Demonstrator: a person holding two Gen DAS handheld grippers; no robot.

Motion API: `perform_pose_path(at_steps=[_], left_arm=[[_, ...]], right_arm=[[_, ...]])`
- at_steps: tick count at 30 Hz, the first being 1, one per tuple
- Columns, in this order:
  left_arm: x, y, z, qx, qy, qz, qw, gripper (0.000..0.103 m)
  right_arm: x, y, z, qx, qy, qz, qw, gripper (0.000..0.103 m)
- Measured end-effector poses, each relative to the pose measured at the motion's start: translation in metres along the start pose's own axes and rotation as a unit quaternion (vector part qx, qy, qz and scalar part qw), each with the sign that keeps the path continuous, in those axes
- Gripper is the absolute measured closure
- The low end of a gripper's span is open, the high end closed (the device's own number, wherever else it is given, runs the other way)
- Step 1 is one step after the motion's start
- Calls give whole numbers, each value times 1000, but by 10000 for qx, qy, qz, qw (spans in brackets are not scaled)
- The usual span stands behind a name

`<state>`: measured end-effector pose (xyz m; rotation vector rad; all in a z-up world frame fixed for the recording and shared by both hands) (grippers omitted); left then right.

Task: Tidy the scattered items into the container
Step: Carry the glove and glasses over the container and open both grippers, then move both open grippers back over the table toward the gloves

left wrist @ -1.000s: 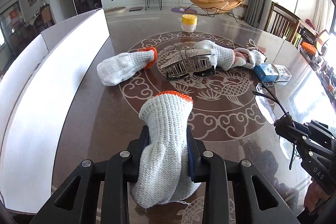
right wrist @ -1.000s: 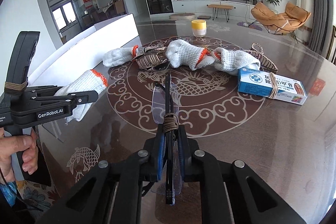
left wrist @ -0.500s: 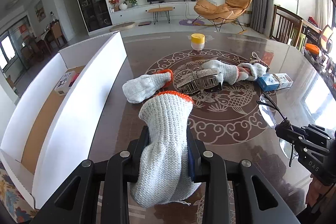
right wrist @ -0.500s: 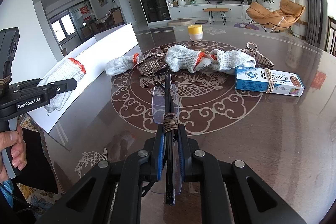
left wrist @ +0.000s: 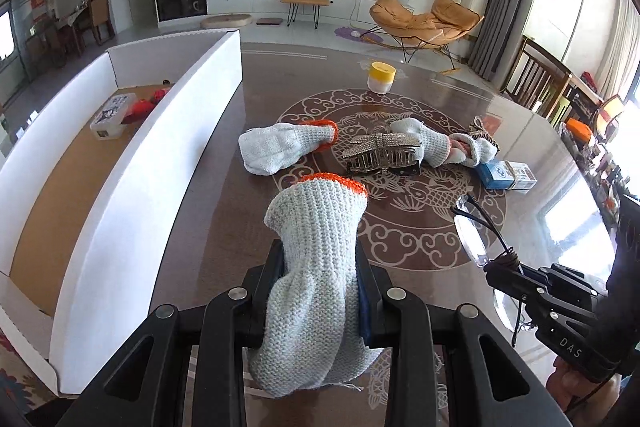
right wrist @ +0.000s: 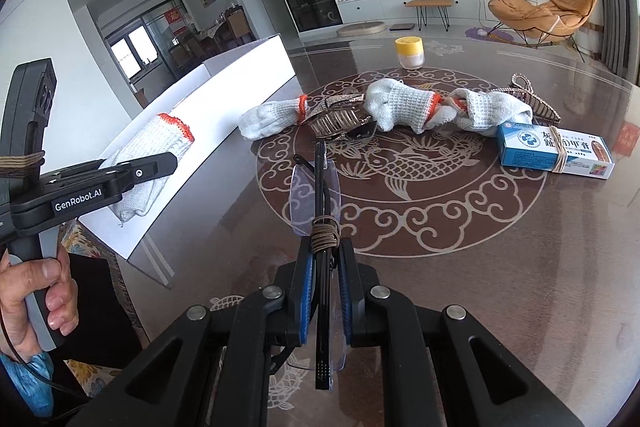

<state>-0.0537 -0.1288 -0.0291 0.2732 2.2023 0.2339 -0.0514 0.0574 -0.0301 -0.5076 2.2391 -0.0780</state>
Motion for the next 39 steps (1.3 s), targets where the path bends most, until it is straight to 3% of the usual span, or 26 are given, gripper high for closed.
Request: perform_pose_path(at_steps=[2, 6, 8, 10, 12, 16, 18, 20, 21, 22, 23, 25, 26, 27, 31, 34, 36, 39], left_arm=[[-20, -22, -11, -347, -87, 284, 9990, 73], [-81, -77, -55, -370, -178, 335, 9986, 73], [-111, -114, -81, -329, -138, 100, 9993, 73], [-125, -157, -98, -189, -215, -447, 9986, 73], [-120, -201, -103, -289, -399, -776, 9958, 73], [-76, -278, -84, -608, -861, -1282, 9861, 73], [-56, -301, -68, -751, -1188, -1339, 9810, 73], [-51, -313, -62, -782, -1232, -1378, 9797, 69], [-52, -319, -61, -844, -1170, -1456, 9788, 65], [-52, -326, -58, -933, -1114, -1519, 9777, 49], [-52, -333, -54, -1033, -1077, -1568, 9763, 26], [-51, -344, -44, -1176, -1098, -1644, 9732, 10], [-52, -349, -41, -1219, -1135, -1671, 9718, 9], [-52, -353, -37, -1275, -1188, -1691, 9701, 9], [-61, -355, -35, -1427, -1130, -1735, 9679, 9], [-73, -343, -47, -1317, -902, -1770, 9712, 9], [-78, -326, -58, -1184, -761, -1694, 9754, 9], [-82, -282, -77, -682, -579, -1560, 9837, 9]], right_arm=[[0, -27, -17, -70, -73, -223, 9997, 91], [-2, -103, -72, -471, 4, -678, 9966, 91], [-3, -148, -104, -609, 80, -1033, 9928, 91], [6, -195, -129, -705, 14, -1372, 9880, 91], [25, -240, -149, -826, -94, -1513, 9850, 91], [94, -308, -162, -924, -607, -1384, 9842, 91], [132, -329, -157, -906, -927, -1205, 9842, 91], [164, -343, -146, -820, -1220, -1127, 9827, 90], [177, -349, -139, -772, -1396, -1083, 9812, 89], [190, -353, -132, -765, -1567, -966, 9799, 88], [200, -355, -125, -729, -1679, -901, 9790, 88], [213, -359, -114, -649, -1796, -944, 9771, 74], [217, -360, -110, -623, -1841, -953, 9763, 55], [218, -361, -108, -605, -1798, -971, 9770, 52], [206, -354, -113, -464, -1578, -1126, 9799, 51], [179, -337, -119, -264, -1105, -1328, 9846, 51], [155, -314, -119, -187, -706, -1419, 9872, 51], [123, -259, -101, -219, -215, -1230, 9919, 51]])
Point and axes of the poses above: each gripper's, at about its wrist camera, not at the fingertips, and x roughly the way its jaws point, y to its right, z to its underside, the point moved 8 cm from there along x, roughly the way its jaws point, and after that the axes turned 7 degrees about z, right-handed, at the moved point
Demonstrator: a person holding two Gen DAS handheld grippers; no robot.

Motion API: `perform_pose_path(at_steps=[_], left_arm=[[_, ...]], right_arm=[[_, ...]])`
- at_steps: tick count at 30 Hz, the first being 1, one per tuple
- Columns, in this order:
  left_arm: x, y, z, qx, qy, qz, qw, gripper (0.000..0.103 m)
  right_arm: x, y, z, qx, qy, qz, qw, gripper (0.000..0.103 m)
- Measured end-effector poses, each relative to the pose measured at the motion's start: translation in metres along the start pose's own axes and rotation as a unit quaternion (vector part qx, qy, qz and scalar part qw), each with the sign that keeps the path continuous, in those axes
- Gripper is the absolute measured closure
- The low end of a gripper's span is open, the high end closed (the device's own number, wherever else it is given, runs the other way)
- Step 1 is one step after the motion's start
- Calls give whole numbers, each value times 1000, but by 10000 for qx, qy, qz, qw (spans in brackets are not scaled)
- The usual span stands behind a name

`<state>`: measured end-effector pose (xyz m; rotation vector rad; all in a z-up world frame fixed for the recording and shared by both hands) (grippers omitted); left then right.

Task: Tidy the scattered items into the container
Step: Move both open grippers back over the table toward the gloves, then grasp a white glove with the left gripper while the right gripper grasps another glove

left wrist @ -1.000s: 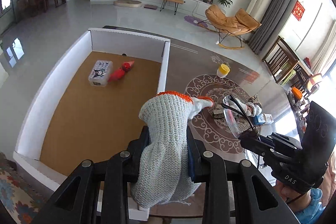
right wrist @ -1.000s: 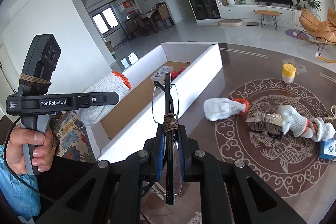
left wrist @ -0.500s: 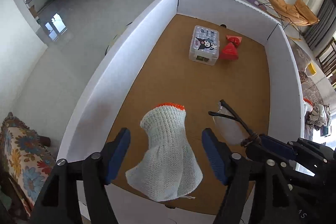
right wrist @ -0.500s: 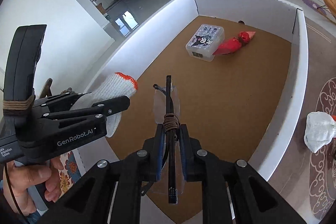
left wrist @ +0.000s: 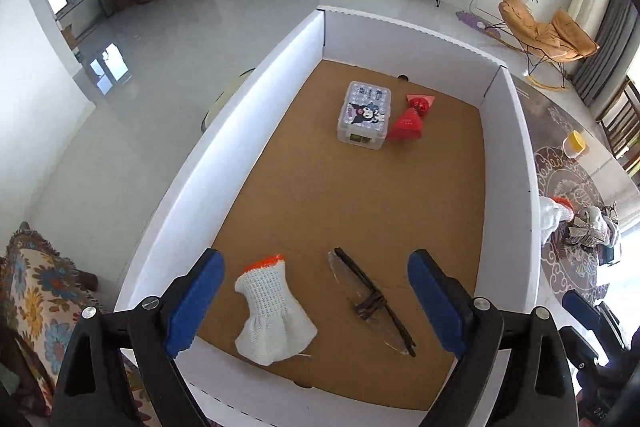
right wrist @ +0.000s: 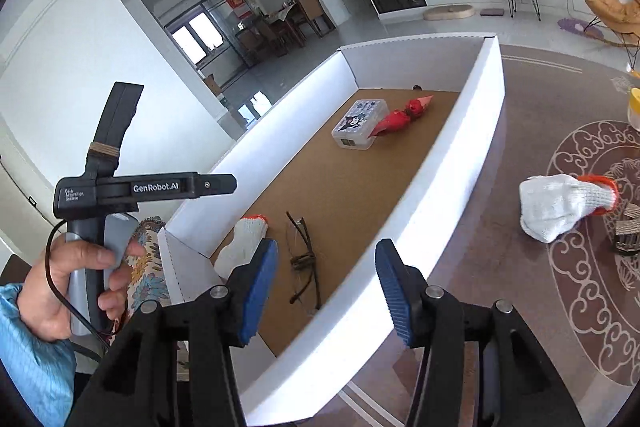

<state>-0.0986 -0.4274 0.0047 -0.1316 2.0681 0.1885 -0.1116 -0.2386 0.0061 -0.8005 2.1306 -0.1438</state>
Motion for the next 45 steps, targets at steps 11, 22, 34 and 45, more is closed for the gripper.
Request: perform_pose_path(at_steps=[11, 22, 34, 45], left_arm=[[41, 267, 48, 3631, -887, 767, 9243, 8], [131, 322, -1, 4305, -797, -124, 8990, 9], [165, 351, 11, 4312, -763, 415, 8981, 52], [154, 327, 34, 3744, -1158, 108, 9199, 68]], right_arm=[[-171, 223, 142, 697, 566, 1388, 9862, 51], [-201, 216, 140, 751, 692, 940, 9903, 51], [-186, 252, 147, 1497, 412, 864, 9841, 51], [-177, 258, 149, 1523, 275, 994, 9829, 51]])
Point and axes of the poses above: each gripper's, at about its wrist camera, not at the fingertips, and x roughly the way its jaws point, y to its right, z to its underside, the point moved 8 cm from there along x, roughly the way its jaws point, and after that the axes turned 7 degrees about z, right-handed, at the moved point
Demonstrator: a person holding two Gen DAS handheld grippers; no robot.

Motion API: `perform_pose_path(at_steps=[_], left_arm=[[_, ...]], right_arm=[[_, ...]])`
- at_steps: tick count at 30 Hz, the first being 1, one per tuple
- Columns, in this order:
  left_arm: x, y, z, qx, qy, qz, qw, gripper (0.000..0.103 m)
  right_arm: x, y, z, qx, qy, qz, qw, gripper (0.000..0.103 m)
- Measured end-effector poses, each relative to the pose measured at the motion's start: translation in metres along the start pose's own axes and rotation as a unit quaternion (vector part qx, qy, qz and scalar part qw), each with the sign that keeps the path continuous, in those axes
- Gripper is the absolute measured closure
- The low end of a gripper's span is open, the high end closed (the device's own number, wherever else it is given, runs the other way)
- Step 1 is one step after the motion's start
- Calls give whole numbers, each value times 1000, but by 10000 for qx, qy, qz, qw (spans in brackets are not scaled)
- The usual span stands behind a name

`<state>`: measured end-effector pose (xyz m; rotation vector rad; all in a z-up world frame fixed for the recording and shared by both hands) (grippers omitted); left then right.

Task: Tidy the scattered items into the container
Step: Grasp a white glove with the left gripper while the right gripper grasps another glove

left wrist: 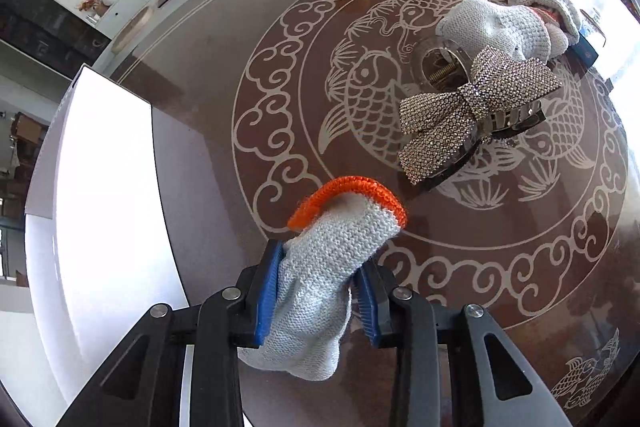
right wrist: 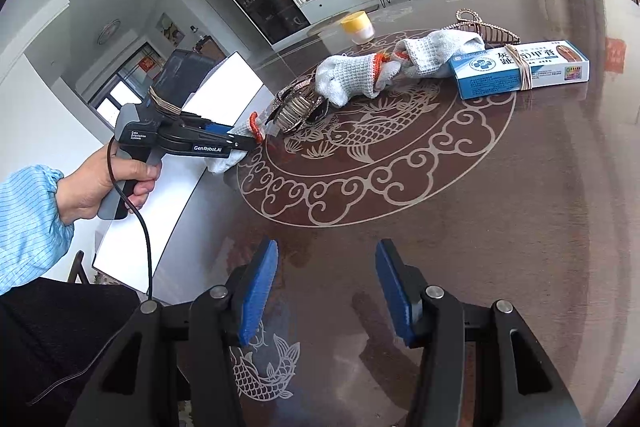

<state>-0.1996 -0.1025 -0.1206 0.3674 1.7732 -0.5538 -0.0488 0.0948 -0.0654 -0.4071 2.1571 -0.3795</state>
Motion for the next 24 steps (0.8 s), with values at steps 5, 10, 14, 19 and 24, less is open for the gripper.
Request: perform_pose_path(at_steps=[5, 10, 14, 19, 24], left_arm=[[1, -16, 13, -699, -117, 250, 9972, 68], [1, -15, 20, -685, -145, 190, 9974, 68], [1, -13, 28, -599, -186, 110, 9980, 68], [2, -13, 35, -624, -165, 131, 9978, 68], [1, -12, 37, -663, -159, 164, 9975, 68]], right_arm=[[10, -2, 1, -289, 118, 334, 9990, 51], [26, -2, -52, -510, 446, 649, 9956, 51], [47, 1, -126, -890, 773, 1203, 9857, 51], [97, 3, -183, -1521, 294, 1377, 9783, 51], [138, -24, -158, -2613, -712, 929, 9582, 49]])
Point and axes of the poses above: each gripper's, at about its wrist camera, not at the fingertips, and x roughly the way its jaws point, y to its right, z to its underside, the point moved 8 cm from there along x, roughly the way its jaws point, and after that the axes turned 7 degrees about z, right-handed, at the moved point
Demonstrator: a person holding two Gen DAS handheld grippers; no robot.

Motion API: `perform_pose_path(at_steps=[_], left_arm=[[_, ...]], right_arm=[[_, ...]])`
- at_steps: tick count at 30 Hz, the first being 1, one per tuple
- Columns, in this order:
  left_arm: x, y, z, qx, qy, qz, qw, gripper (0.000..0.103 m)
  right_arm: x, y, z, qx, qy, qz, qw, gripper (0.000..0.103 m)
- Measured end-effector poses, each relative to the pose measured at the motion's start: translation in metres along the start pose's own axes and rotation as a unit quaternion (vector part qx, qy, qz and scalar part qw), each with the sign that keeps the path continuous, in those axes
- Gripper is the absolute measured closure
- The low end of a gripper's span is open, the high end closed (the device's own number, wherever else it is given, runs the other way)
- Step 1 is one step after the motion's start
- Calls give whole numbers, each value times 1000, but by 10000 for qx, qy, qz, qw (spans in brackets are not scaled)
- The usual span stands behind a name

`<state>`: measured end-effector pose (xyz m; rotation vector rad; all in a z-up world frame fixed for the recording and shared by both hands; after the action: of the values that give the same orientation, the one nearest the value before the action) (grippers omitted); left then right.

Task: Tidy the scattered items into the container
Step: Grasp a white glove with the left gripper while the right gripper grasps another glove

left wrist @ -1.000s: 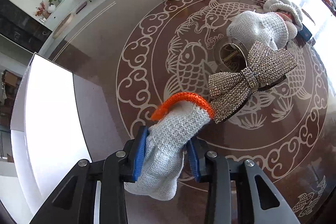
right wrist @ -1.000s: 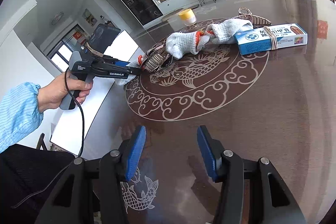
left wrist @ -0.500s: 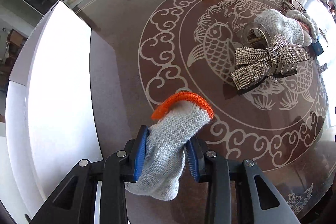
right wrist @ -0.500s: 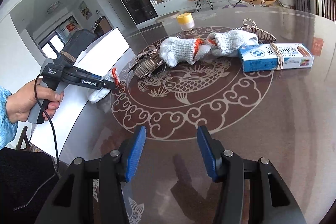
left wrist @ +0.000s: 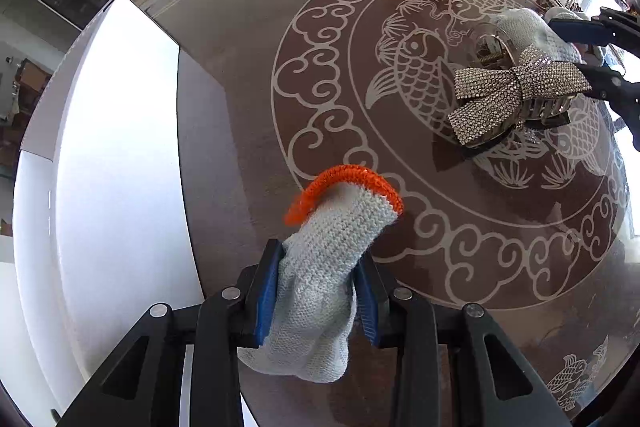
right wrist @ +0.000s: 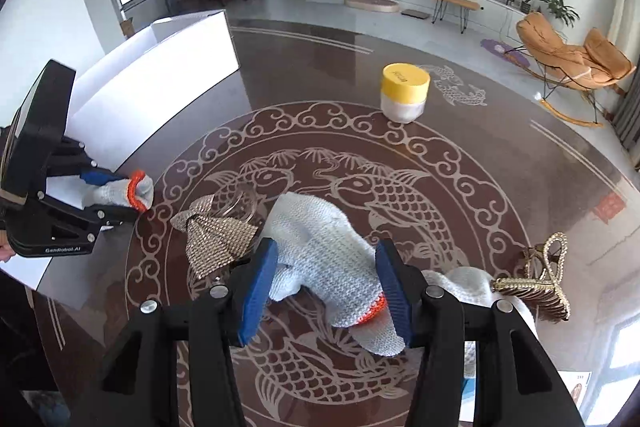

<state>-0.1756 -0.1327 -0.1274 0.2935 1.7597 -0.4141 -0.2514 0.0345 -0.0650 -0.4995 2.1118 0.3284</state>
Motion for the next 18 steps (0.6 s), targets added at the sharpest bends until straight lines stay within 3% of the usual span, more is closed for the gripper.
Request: perform_pose_path(at_steps=[2, 5, 12, 18], left_arm=[[0, 1, 2, 11, 16, 2, 10000, 68], [-1, 3, 3, 29, 29, -6, 10000, 67], [-2, 3, 7, 58, 8, -68, 10000, 67], [-6, -4, 9, 24, 15, -33, 10000, 67]], right_arm=[[-2, -16, 11, -325, -189, -114, 9992, 49], [-15, -33, 26, -444, -509, -702, 9952, 50], [-34, -17, 25, -605, -272, -183, 9976, 50], [-21, -22, 30, -610, -465, -274, 9967, 50]])
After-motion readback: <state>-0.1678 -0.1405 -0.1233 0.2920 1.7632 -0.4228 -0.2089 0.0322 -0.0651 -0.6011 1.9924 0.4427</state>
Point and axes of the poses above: each gripper's, at about its wrist camera, not at the fingertips, and x roughly the way its jaws point, y to its right, z to its underside, the point moved 8 cm from there along x, roughly the way its jaws point, and after that the axes turned 7 degrees about z, right-handed, at the moved point
